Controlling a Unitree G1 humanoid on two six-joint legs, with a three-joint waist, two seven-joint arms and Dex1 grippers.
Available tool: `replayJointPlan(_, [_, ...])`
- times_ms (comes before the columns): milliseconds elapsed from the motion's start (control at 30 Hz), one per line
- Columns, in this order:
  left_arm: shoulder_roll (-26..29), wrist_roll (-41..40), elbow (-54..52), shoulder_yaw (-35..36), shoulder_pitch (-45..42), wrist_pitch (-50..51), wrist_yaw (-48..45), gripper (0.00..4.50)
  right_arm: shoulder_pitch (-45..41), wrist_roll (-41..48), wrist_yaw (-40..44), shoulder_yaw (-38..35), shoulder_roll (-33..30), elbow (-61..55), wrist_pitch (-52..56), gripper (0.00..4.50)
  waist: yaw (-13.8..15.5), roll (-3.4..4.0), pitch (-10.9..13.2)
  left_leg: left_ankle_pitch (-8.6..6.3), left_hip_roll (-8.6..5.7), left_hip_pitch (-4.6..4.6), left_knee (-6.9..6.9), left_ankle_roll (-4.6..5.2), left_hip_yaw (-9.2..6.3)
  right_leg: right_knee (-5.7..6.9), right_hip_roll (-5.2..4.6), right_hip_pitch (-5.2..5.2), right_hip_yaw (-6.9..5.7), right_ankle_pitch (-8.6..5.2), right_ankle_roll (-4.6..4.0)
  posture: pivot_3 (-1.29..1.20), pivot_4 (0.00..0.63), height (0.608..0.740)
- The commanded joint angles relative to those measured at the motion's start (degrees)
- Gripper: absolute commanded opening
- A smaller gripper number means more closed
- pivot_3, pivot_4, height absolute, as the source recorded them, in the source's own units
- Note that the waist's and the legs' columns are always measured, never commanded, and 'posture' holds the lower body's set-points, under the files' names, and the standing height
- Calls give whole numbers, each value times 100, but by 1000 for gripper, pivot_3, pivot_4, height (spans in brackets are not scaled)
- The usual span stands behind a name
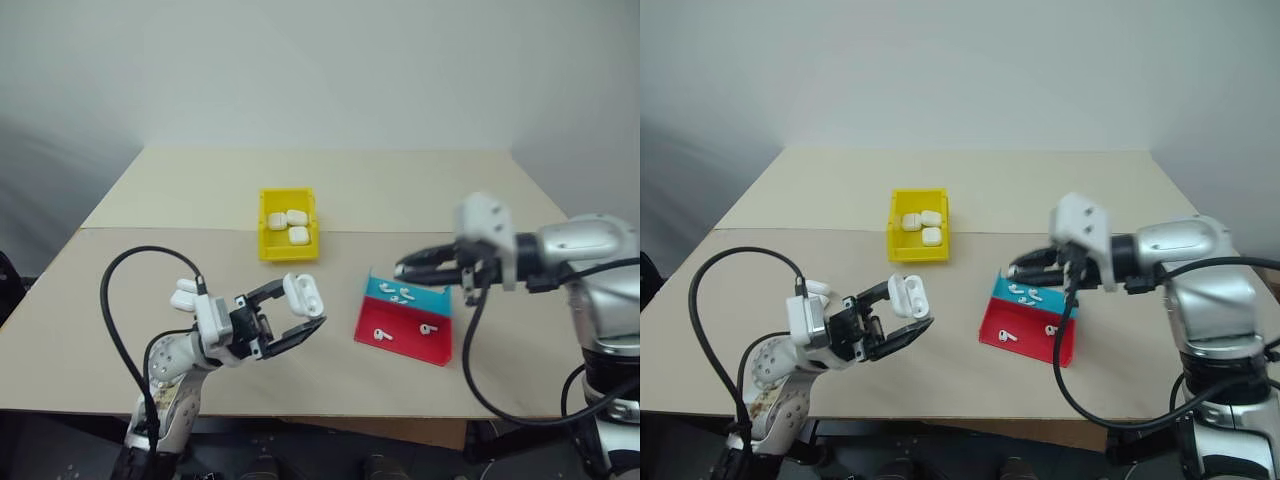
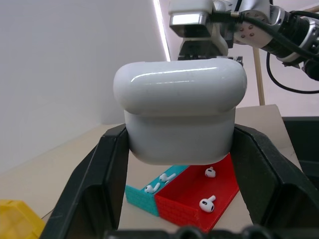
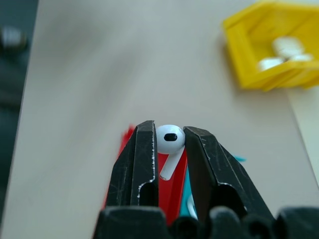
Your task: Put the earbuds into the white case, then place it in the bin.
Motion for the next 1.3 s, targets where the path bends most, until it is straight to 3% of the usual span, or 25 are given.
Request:
replayJointPlan(33, [-186, -280, -186, -132, -382, 254, 52, 2772, -129, 1418, -1325, -1511, 882, -726, 917, 629, -21, -1, 0, 0, 2, 2, 0, 0, -3, 0, 3, 5, -1, 0, 0, 0, 150, 740])
replayJointPlan(167, [-462, -379, -149, -324, -778, 498, 45, 2772, 82, 2725, -2428, -2193, 2087, -1340, 575, 629, -30, 2, 0, 0, 2, 0, 0, 1, -7, -3, 5, 8, -3, 0, 1, 0, 150, 740])
replayJointPlan(367, [-653, -685, -322, -464, -1163, 936, -19, 2772, 786, 3755, -2807, -1748, 2807, -1842, -204, 629, -31, 2, 0, 0, -1, -7, -2, 1, -7, -4, 2, 6, -2, 0, 2, 0, 150, 740])
replayJointPlan(767, [-589, -1078, -786, -437, -1175, 1496, -134, 2772, 1310, 3275, -2182, -488, 2218, -1592, -1737, 629, -59, 3, -1, 0, 0, -2, -2, 1, -9, -7, 3, 8, -2, -2, 4, 0, 150, 740])
replayJointPlan(1300, [-186, -1043, -965, -425, -1084, 1789, -372, 2772, 1333, 2745, -1956, 283, 1780, -1168, -2671, 629, -36, 3, 0, 0, 0, -3, -3, 1, -9, -10, 3, 7, -3, -16, -17, 0, 150, 740])
